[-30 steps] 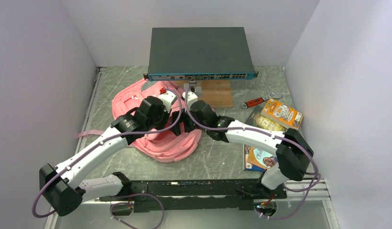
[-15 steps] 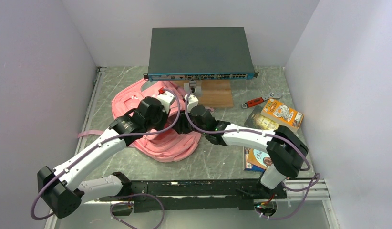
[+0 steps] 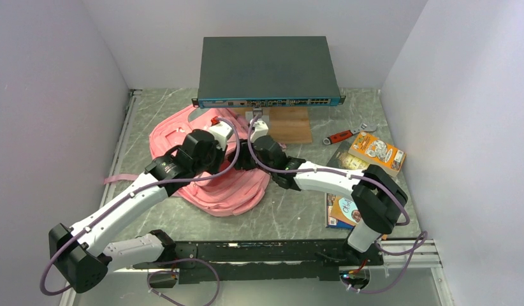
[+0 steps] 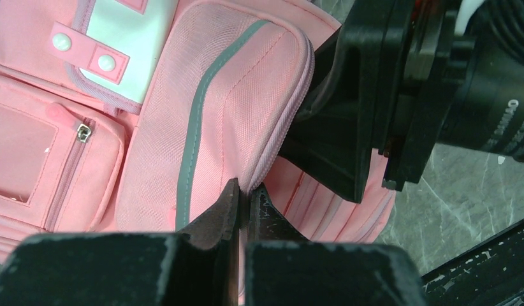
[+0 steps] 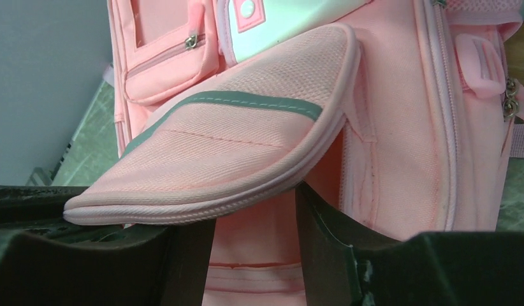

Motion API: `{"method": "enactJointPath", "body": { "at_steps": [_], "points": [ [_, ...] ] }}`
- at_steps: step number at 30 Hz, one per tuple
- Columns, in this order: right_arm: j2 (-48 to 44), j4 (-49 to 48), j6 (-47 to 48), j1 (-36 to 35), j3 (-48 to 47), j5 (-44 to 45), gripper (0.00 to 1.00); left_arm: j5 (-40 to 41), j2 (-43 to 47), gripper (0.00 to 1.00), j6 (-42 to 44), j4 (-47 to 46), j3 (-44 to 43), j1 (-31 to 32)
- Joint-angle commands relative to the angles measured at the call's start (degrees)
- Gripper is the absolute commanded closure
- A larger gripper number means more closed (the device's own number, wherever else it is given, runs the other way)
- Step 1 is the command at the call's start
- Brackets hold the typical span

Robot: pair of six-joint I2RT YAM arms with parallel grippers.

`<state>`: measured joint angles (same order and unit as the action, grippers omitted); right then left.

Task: Pack the student bag
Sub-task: Place the stationery in the student bag.

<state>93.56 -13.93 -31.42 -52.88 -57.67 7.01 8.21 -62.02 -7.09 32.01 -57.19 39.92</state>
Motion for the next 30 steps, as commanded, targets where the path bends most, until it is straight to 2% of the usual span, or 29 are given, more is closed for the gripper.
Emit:
{"method": "enactJointPath", "body": {
  "at_steps": [1, 7, 11, 16, 20, 26, 30],
  "points": [
    [-1.12, -10.02, -5.14, 2.99, 2.29, -2.16, 0.48, -1.85, 3.61, 1.0, -0.74, -6.26, -0.14, 0.14],
    [0.95, -11.29, -9.06, 4.86, 3.06, -5.41, 0.45, -2.33, 0.56, 1.0, -1.35, -4.69, -1.38, 0.08],
    [2.8, -14.69, -12.97, 7.83, 4.22, -10.46, 0.57, -4.0, 0.36, 1.0, -1.82, -6.59, -0.16, 0.13],
    [1.64, -12.83, -11.36, 8.16, 4.53, -11.25, 0.58, -4.44, -2.38, 1.0, -2.08, -5.06, -1.51, 0.15],
    [-1.63, -8.07, -8.89, 8.07, 4.94, -11.94, 0.55, -4.31, -3.49, 1.0, -2.14, -4.87, -1.58, 0.14],
    [-7.37, -3.83, -7.16, 7.99, 7.14, -12.79, 0.45, -3.84, -4.3, 1.0, -2.14, -4.41, -1.92, 0.13],
    [-9.33, -0.18, -6.86, 7.9, 7.46, -14.08, 0.44, -4.3, -4.87, 1.0, -2.12, -4.5, -2.09, 0.08]
  ]
}}
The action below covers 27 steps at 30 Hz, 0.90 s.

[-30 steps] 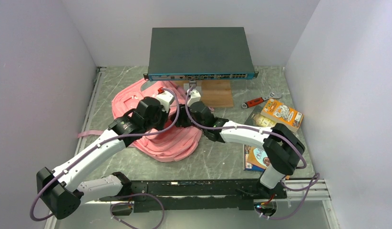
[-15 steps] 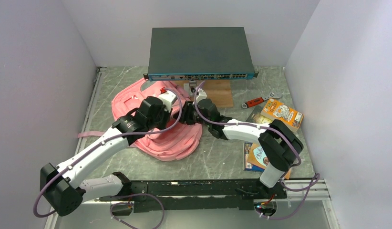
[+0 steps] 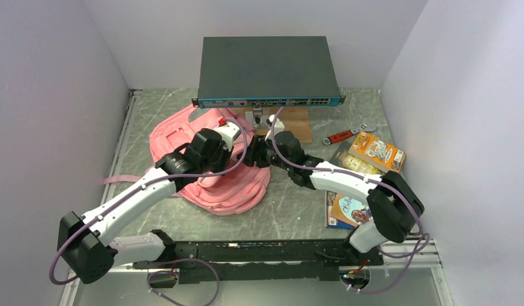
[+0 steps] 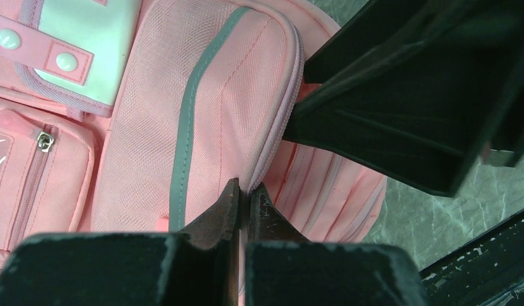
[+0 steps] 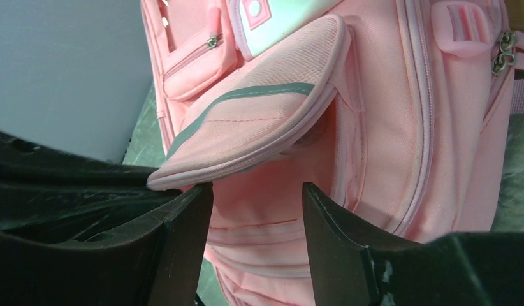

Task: Pack the student bag
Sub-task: Place the stationery in the student bag, then zip the student bag at the center of the board.

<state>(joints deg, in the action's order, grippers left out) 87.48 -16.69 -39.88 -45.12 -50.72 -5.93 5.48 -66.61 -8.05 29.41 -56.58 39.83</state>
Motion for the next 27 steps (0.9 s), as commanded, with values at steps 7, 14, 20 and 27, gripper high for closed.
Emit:
{"method": "enactJointPath", "body": {
  "at_steps": [7, 14, 20, 27],
  "points": [
    [-7.61, 3.68, 2.06, 0.13, 4.4, -2.82, 0.43, -4.51, -2.0, 0.99, -2.19, -1.51, -2.92, 0.24],
    [-11.96, 5.64, 3.74, -0.59, 8.19, -5.69, 0.27, -8.34, -0.25, 0.3, -7.01, 1.99, -3.64, 0.16],
    [-9.58, -0.09, -1.25, -4.74, 9.02, -9.62, 0.23, -3.42, 11.16, 0.0, -13.41, 3.16, 1.8, 0.13],
    [-0.84, -14.05, -13.54, -9.38, 9.68, -6.37, 0.23, 0.8, 23.41, 0.0, -24.24, 9.01, 9.89, -4.01]
  ]
}}
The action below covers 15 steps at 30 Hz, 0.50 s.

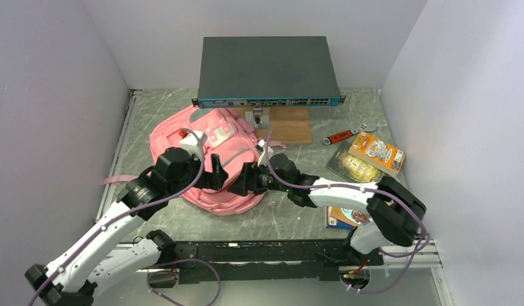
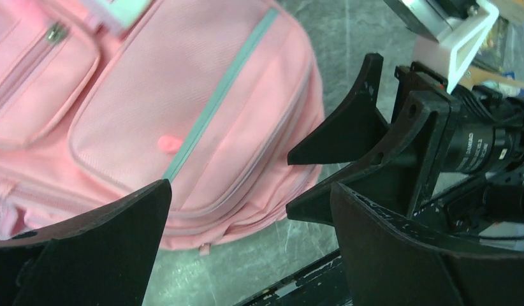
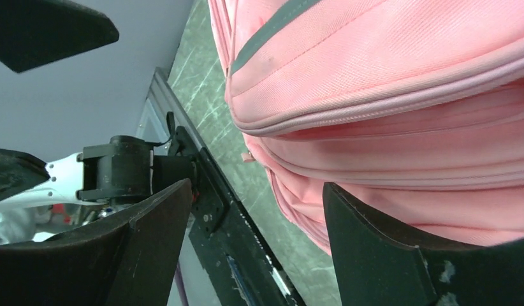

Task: Pack the student bag
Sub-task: Zip the student bag at the center of the board.

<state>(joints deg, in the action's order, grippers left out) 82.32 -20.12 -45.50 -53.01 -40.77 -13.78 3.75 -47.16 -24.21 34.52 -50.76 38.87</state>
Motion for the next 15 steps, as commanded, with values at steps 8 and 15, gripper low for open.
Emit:
{"method": "enactJointPath", "body": {
  "at_steps": [8, 15],
  "points": [
    [11.66, -13.98, -11.3, -2.0, -3.43, 3.97, 0.44, -6.17, 5.87, 0.1, -10.96, 2.7, 8.44, -17.5],
    [11.98, -13.66, -11.42, -1.92, -3.87, 5.3, 0.56, -27.36, -0.84, 0.43, -11.16, -4.8, 15.17, -36.97]
  ]
}}
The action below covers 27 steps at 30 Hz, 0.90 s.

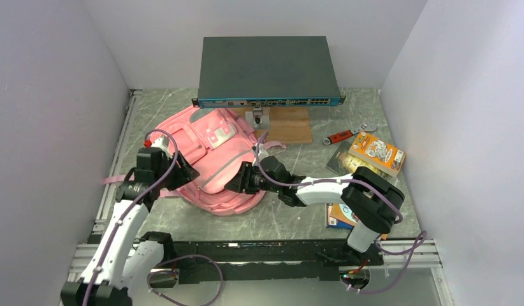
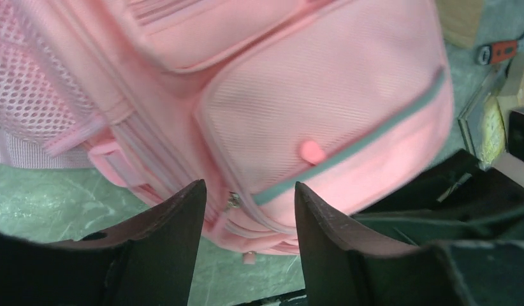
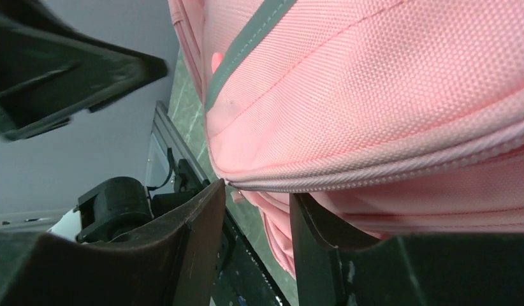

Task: Pack the student bag
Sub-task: Zip the student bag at the center of the board.

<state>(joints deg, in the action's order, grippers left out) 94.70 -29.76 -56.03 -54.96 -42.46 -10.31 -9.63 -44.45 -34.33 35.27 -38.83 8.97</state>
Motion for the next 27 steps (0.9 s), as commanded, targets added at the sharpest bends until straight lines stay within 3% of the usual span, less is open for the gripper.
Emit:
{"method": "enactJointPath", "body": {
  "at_steps": [1, 13, 16, 19, 23, 27],
  "points": [
    [-0.43, -4.26, -0.96, 0.03, -2.14, 1.79, 0.57, -15.25, -4.33, 0.45, -1.3, -6.06, 3.83, -8.44],
    [2.78, -4.66, -0.75, 0.07, -6.22, 1.0, 0.53, -16.47, -7.58, 0.5, -7.29, -10.95, 9.06, -11.1],
    [3.34, -4.78, -0.63, 0.11, -6.67, 1.08, 0.56, -17.61, -9.42, 0.52, -8.43, -13.11, 10.07, -11.15],
    [3.07, -5.02, 0.36, 0.12, -6.47, 1.09, 0.68, -17.26, -10.42, 0.54, -9.01, -13.72, 10.04, -11.15],
    [1.91, -4.52, 3.14, 0.03, -5.39, 0.98, 0.79, -16.62, -11.11, 0.65, -9.44, -14.73, 10.13, -11.15],
    [-0.11, -0.09, 9.19, -0.31, -4.47, 1.83, 0.75, -17.7, -11.96, 0.85, -9.03, -15.27, 9.75, -11.16]
  ]
}}
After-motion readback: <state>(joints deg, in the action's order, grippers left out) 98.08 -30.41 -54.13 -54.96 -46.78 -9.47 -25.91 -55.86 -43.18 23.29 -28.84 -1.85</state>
